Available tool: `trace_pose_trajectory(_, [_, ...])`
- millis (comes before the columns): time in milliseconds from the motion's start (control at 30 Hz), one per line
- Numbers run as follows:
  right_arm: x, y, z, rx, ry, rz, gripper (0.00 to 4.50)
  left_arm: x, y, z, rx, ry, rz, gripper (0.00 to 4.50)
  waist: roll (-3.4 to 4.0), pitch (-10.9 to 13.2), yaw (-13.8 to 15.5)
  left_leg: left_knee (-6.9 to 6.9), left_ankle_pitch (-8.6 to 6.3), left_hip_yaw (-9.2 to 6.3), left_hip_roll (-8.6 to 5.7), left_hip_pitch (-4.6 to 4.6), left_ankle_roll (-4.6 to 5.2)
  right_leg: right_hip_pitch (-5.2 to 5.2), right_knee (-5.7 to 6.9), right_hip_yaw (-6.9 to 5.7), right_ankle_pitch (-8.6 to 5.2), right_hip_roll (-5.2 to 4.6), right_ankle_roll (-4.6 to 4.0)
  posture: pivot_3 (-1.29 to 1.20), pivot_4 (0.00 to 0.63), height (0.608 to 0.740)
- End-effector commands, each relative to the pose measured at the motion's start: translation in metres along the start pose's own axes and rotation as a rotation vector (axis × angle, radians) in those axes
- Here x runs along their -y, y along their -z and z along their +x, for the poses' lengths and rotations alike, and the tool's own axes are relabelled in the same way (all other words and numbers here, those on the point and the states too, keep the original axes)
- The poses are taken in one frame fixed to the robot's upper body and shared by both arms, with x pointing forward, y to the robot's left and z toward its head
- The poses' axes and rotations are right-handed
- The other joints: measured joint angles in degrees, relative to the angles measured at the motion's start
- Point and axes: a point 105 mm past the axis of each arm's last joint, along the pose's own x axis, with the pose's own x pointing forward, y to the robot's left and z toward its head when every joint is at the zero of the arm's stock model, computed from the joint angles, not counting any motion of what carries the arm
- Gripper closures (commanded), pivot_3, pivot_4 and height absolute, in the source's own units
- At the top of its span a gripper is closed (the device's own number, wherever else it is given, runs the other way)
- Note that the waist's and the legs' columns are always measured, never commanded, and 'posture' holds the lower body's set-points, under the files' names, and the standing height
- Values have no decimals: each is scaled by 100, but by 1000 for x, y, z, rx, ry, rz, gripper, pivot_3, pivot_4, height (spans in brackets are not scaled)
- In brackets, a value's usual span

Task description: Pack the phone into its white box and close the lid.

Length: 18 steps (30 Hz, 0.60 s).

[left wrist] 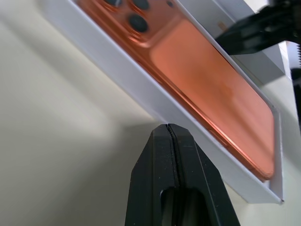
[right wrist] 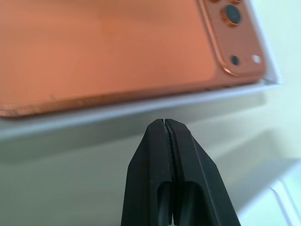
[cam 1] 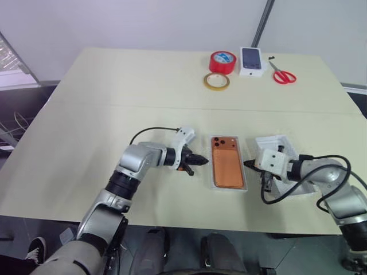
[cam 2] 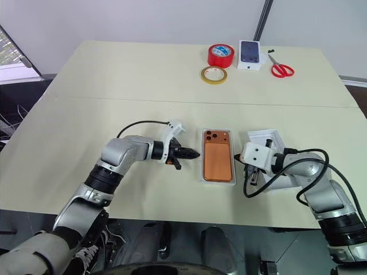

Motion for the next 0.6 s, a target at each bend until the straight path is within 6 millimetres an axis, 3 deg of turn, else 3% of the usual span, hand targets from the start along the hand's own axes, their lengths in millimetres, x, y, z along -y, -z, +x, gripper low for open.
trace_pose_trajectory(33, [20, -5, -7, 10, 104, -48, 4467, -3, -21, -8, 82, -23, 54, 4500, 0, 0, 0, 0, 0, 0, 1, 0, 0, 0, 0, 0, 0, 0, 0, 0, 150, 740])
trace_pose_trajectory(367, [38, 17, 0, -102, 184, -114, 4467, -5, -35, -24, 173, -53, 143, 4500, 0, 0, 6, 1, 1, 2, 0, -1, -2, -1, 1, 0, 0, 1, 0, 0, 150, 740])
trace_pose_trajectory(533, [44, 28, -14, -151, 200, -124, 4467, -12, -39, -50, 219, -72, 160, 4500, 1, 0, -5, 1, 1, 2, 0, 0, -2, -2, 2, 0, 0, 1, 0, 0, 150, 740])
trace_pose_trajectory(600, [39, 22, -16, -100, 162, -30, 4467, -14, -42, -60, 247, -71, 144, 4500, 1, 0, 0, 1, 1, 2, 0, 0, -2, -1, 2, 0, 0, 0, 0, 0, 150, 740])
